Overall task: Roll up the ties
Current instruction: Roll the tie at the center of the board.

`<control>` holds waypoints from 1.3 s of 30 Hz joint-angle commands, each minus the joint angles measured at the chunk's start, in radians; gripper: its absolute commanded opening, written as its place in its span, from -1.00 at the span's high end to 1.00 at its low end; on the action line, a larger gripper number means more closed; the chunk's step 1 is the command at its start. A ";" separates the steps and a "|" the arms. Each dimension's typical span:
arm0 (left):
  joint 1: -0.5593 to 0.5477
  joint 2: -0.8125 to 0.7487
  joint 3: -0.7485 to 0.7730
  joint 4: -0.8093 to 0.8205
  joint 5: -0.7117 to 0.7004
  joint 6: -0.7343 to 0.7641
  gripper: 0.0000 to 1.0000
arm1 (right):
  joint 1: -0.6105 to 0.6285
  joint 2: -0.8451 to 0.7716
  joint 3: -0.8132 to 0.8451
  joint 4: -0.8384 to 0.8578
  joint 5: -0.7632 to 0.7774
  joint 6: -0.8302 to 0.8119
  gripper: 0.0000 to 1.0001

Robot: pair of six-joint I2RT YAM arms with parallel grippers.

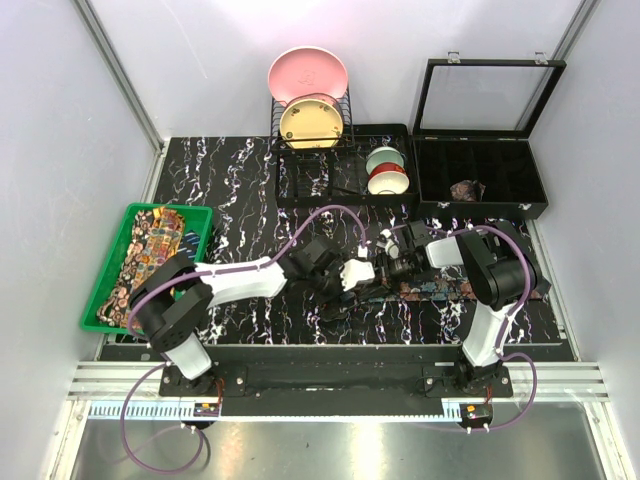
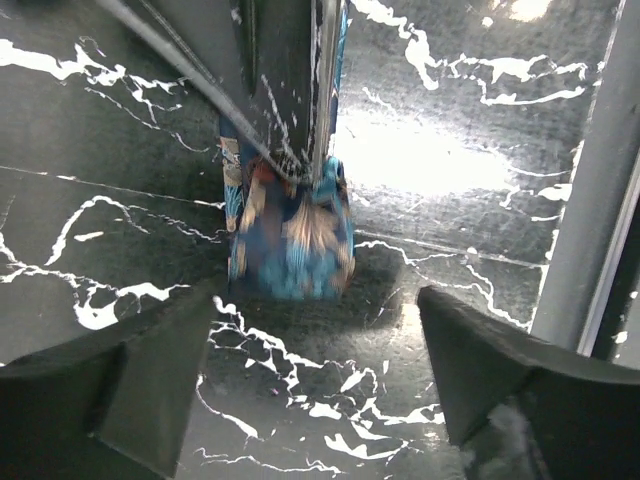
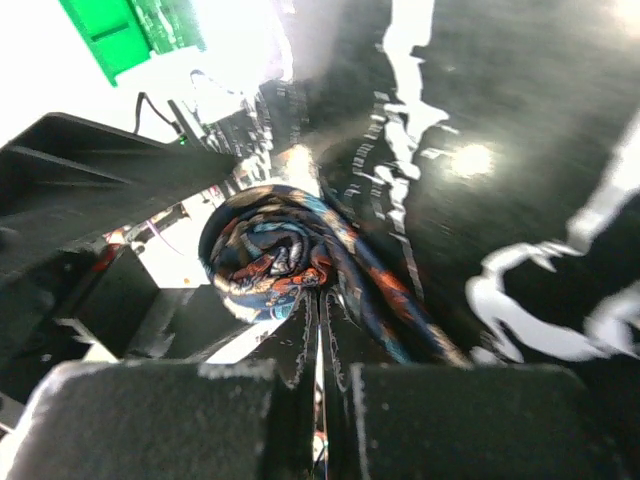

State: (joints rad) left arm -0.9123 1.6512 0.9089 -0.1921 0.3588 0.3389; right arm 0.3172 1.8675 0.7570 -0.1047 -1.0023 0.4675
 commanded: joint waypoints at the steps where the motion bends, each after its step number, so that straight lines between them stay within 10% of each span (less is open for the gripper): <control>1: 0.009 -0.074 -0.036 0.115 0.006 0.000 -0.85 | -0.029 0.009 0.019 -0.093 0.114 -0.069 1.00; 16: -0.034 0.108 0.062 0.238 0.000 0.011 -0.74 | -0.046 0.036 0.050 -0.155 0.145 -0.101 1.00; 27: -0.045 0.182 0.124 0.119 -0.035 0.035 0.65 | -0.046 0.006 0.048 -0.154 0.071 -0.099 1.00; 39: -0.042 0.142 0.056 0.103 -0.037 0.057 0.85 | -0.116 -0.045 0.090 -0.294 0.060 -0.128 0.69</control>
State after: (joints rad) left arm -0.9546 1.8141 1.0035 -0.0490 0.3401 0.3817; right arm 0.2039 1.8000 0.8215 -0.3401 -0.9680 0.3695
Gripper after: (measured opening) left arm 0.257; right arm 0.181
